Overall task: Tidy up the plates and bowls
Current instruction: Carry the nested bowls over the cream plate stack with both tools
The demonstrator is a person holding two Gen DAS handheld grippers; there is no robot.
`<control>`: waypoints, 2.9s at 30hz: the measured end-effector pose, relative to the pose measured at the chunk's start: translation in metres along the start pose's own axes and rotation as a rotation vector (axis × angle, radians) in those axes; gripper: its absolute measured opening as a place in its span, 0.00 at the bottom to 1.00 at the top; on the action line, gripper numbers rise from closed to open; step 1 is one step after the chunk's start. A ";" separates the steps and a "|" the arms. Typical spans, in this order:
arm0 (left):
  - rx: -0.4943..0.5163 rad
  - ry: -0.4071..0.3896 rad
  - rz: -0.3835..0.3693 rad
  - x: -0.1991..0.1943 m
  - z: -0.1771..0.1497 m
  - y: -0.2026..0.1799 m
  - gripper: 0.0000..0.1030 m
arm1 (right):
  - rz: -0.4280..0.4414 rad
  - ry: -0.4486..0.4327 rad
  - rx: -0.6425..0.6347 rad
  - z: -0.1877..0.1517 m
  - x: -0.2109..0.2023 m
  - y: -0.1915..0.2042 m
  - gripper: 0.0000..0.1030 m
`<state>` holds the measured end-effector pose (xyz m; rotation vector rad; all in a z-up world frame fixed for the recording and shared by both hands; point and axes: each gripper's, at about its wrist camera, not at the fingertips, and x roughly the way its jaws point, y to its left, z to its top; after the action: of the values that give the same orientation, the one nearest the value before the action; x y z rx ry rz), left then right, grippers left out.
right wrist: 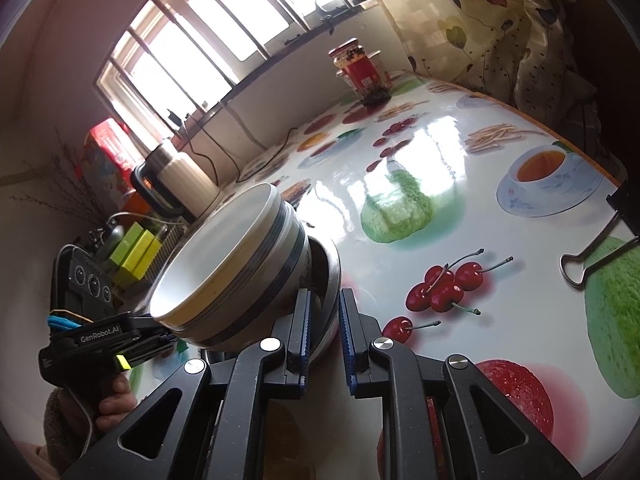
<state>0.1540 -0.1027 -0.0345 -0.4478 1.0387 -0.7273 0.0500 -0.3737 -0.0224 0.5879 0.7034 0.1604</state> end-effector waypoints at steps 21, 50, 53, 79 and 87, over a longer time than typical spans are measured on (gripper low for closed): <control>-0.075 0.022 -0.108 0.005 0.001 0.012 0.06 | -0.005 -0.005 0.015 0.000 -0.002 -0.006 0.15; -0.052 -0.055 -0.088 -0.043 0.010 0.009 0.06 | 0.044 -0.009 -0.031 0.013 -0.003 0.020 0.15; -0.056 -0.069 -0.083 -0.052 0.011 0.012 0.06 | 0.053 -0.004 -0.038 0.015 -0.001 0.027 0.15; -0.114 -0.185 0.004 -0.117 0.022 0.045 0.06 | 0.158 0.059 -0.132 0.032 0.041 0.098 0.15; -0.128 -0.204 0.026 -0.131 0.026 0.057 0.06 | 0.178 0.086 -0.153 0.034 0.057 0.117 0.15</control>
<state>0.1549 0.0316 0.0203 -0.6056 0.9000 -0.5809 0.1217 -0.2735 0.0314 0.4988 0.7144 0.4028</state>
